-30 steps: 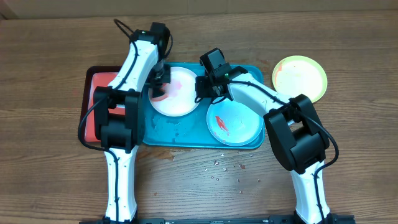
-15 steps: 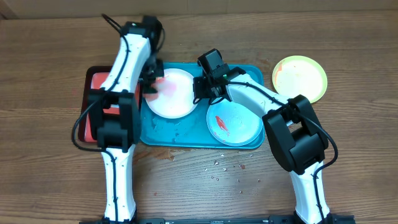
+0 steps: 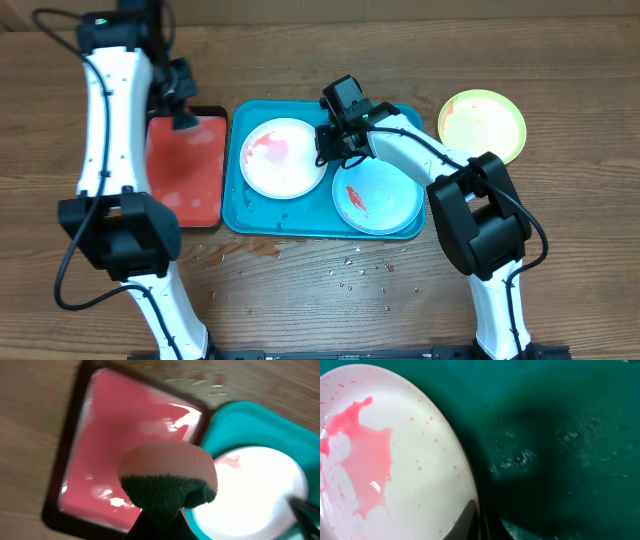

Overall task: Clean dirty plates on tray and stack at the side
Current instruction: 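Lift the white plate with the right gripper and stack it on the yellow plate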

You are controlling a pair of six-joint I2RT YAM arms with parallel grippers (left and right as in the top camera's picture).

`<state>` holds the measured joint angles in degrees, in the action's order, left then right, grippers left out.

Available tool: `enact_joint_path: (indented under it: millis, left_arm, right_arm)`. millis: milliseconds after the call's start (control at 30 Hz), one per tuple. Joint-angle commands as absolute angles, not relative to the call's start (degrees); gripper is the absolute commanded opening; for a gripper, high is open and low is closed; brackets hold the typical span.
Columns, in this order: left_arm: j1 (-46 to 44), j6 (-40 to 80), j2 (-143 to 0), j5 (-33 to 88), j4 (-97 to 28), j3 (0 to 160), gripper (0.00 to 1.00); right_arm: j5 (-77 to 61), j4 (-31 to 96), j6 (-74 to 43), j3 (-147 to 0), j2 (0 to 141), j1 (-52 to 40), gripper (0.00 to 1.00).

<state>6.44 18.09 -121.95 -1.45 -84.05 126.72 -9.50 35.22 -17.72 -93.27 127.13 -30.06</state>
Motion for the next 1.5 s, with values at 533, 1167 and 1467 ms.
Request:
enact_joint_path:
  millis: [533, 1167, 1467]
  left_arm:
    - [14.9, 19.6, -122.5, -0.4, -76.0, 115.9, 0.04]
    - [14.9, 19.5, -122.5, -0.4, -76.1, 115.9, 0.04]
    - [14.9, 19.5, -122.5, -0.4, -76.1, 115.9, 0.04]
  right_arm:
    - [71.1, 31.7, 24.8, -103.4, 115.2, -53.1, 0.04]
    - [80.8, 10.1, 42.5, -102.9, 115.2, -56.4, 0.04]
    - [53.5, 41.4, 13.5, -102.0, 115.0, -52.3, 0.04]
